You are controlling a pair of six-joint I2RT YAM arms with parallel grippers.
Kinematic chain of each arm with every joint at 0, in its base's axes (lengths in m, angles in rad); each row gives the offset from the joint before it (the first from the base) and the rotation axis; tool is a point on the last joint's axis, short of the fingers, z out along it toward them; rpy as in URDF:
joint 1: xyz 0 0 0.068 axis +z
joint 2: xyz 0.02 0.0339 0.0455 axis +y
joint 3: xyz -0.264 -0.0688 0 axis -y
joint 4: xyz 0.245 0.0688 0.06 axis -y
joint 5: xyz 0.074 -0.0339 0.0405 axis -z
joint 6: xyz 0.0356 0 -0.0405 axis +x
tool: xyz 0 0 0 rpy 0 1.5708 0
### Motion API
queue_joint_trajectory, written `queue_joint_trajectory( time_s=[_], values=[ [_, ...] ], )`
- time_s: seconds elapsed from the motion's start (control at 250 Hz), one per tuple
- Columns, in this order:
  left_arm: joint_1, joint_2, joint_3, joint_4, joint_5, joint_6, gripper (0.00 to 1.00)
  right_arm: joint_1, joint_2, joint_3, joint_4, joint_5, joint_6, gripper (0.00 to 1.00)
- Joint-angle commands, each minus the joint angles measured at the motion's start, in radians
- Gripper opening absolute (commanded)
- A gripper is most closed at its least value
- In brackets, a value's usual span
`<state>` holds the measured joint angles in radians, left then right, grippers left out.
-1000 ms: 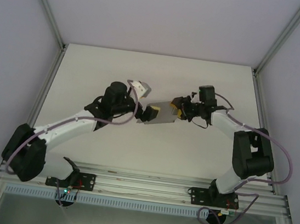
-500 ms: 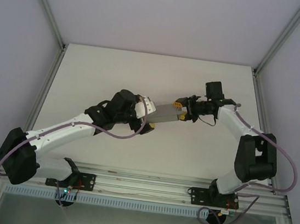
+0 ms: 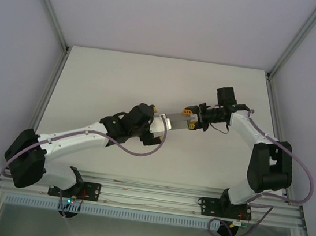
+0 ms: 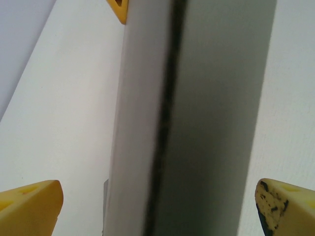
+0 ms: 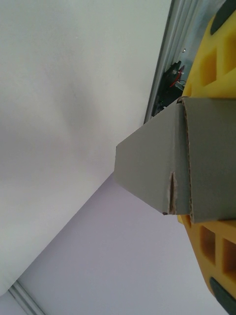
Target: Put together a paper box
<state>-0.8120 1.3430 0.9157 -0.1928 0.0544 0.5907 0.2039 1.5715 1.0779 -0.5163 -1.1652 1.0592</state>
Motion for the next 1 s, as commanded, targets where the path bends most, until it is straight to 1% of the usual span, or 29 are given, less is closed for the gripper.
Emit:
queue_joint_trajectory(
  time_s=[0.0, 0.056, 0.148, 0.184, 0.308, 0.364, 0.432, 0.48, 0.524, 0.58, 0.624, 0.719, 0.739, 0.799, 0.851, 0.919, 0.963, 0.995],
  values=[
    [-0.008, 0.016, 0.039, 0.026, -0.061, 0.030, 0.93, -0.007, 0.000, 0.022, -0.046, -0.046, 0.007, 0.38],
    [-0.009, 0.027, 0.051, 0.024, -0.077, 0.025, 0.88, -0.006, -0.001, 0.021, -0.050, -0.046, 0.001, 0.39],
    [-0.011, 0.046, 0.074, 0.018, -0.102, 0.013, 0.74, -0.006, 0.004, 0.014, -0.053, -0.053, -0.004, 0.41],
    [-0.010, 0.052, 0.082, 0.018, -0.110, 0.008, 0.71, -0.006, 0.005, 0.012, -0.057, -0.053, -0.007, 0.42],
    [-0.013, 0.068, 0.087, 0.034, -0.117, 0.005, 0.59, -0.006, 0.010, 0.009, -0.074, -0.059, -0.028, 0.41],
    [-0.012, 0.070, 0.092, 0.032, -0.109, 0.004, 0.53, -0.006, 0.010, 0.010, -0.082, -0.058, -0.039, 0.45],
    [-0.012, 0.068, 0.097, 0.028, -0.095, 0.003, 0.51, -0.006, 0.010, 0.009, -0.090, -0.058, -0.049, 0.46],
    [-0.012, 0.068, 0.100, 0.021, -0.089, 0.004, 0.49, -0.006, 0.009, 0.008, -0.092, -0.057, -0.057, 0.50],
    [-0.012, 0.068, 0.100, 0.019, -0.092, 0.006, 0.45, -0.006, 0.006, 0.008, -0.091, -0.054, -0.060, 0.53],
    [-0.012, 0.067, 0.102, 0.012, -0.094, 0.002, 0.42, -0.006, 0.005, 0.004, -0.088, -0.049, -0.065, 0.53],
    [-0.012, 0.064, 0.103, 0.007, -0.093, 0.002, 0.41, -0.006, 0.005, 0.002, -0.084, -0.048, -0.065, 0.54],
    [-0.012, 0.057, 0.097, -0.004, -0.081, 0.004, 0.39, -0.007, 0.005, -0.005, -0.076, -0.035, -0.069, 0.62],
    [-0.012, 0.055, 0.097, -0.010, -0.076, 0.005, 0.39, -0.008, 0.005, -0.006, -0.070, -0.029, -0.069, 0.62],
    [-0.012, 0.054, 0.098, -0.027, -0.074, 0.009, 0.36, -0.016, 0.005, -0.007, -0.070, -0.001, -0.090, 0.62],
    [-0.011, 0.059, 0.099, -0.053, -0.070, 0.017, 0.36, -0.036, 0.003, -0.003, -0.071, 0.045, -0.115, 0.66],
    [-0.010, 0.077, 0.100, -0.068, -0.092, 0.018, 0.36, -0.066, -0.011, -0.001, -0.051, 0.157, -0.165, 0.77],
    [-0.010, 0.098, 0.117, -0.113, -0.100, 0.013, 0.34, -0.086, -0.028, -0.010, -0.024, 0.243, -0.196, 0.82],
    [-0.010, 0.118, 0.130, -0.145, -0.108, 0.005, 0.32, -0.099, -0.044, -0.026, 0.020, 0.291, -0.218, 0.89]
  ],
)
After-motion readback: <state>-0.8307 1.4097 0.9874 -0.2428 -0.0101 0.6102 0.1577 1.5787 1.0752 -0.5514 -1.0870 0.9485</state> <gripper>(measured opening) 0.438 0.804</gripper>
